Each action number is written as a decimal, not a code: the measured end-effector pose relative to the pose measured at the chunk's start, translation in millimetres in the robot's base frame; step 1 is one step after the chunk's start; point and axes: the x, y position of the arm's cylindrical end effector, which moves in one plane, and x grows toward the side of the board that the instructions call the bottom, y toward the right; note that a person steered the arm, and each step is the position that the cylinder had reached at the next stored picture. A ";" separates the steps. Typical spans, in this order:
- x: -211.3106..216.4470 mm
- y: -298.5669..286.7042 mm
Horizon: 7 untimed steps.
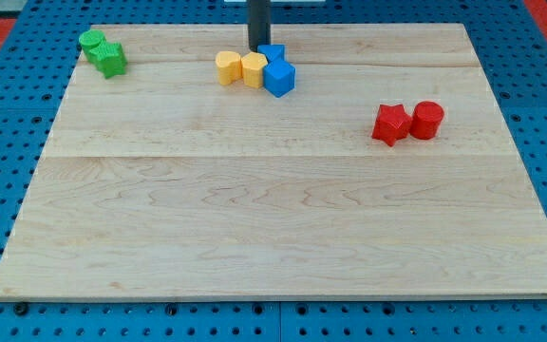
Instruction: Push the blue blocks into the yellow blocks
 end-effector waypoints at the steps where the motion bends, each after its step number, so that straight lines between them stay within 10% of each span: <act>1: -0.4 -3.5; 2: -46.4 6.5; 7: -1.2 24.5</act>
